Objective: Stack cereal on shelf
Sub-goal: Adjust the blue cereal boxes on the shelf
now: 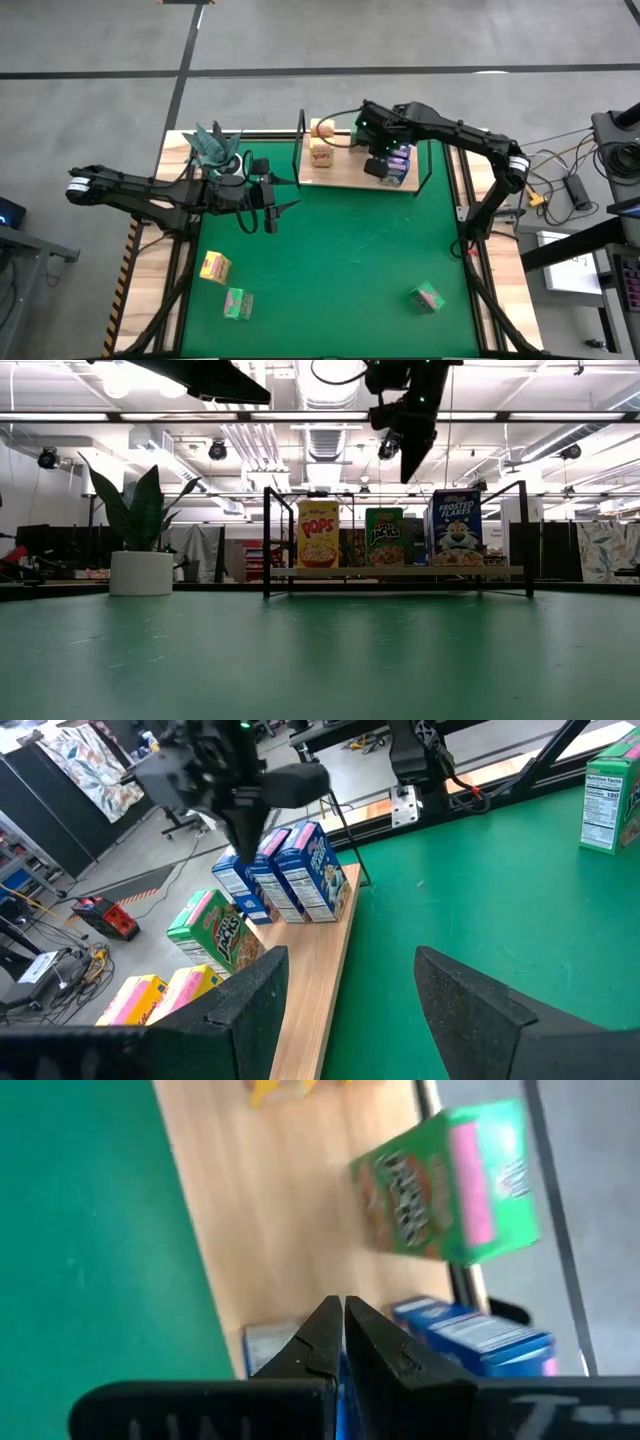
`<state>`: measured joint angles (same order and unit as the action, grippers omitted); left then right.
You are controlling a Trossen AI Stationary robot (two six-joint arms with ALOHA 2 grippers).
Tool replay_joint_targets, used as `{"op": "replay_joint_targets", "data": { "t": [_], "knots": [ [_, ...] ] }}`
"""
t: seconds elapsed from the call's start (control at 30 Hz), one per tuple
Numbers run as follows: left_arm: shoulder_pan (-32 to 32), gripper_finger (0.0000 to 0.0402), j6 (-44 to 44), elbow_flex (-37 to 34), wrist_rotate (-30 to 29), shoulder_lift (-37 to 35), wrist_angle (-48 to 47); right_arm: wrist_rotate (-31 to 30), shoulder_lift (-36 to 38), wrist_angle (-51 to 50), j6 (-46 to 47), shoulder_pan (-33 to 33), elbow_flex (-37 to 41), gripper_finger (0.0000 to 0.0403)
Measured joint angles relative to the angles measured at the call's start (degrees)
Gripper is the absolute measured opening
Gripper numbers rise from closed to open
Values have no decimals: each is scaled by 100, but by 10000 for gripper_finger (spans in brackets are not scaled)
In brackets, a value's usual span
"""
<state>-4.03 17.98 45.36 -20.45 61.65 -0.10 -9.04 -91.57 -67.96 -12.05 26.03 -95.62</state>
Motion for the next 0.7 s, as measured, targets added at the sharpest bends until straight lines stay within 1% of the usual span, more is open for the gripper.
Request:
{"op": "replay_joint_targets", "data": {
  "t": [0.13, 0.4, 0.7],
  "knots": [
    [0, 201, 0, 0, 0, 0, 0, -2, 0, 49, -84, 174, -76, 9],
    [0, 201, 16, 0, 0, 0, 0, 9, -28, -134, -130, 585, 56, 9],
    [0, 201, 22, 0, 0, -1, -4, 47, -33, -128, -254, 664, 379, 9]
  ]
}}
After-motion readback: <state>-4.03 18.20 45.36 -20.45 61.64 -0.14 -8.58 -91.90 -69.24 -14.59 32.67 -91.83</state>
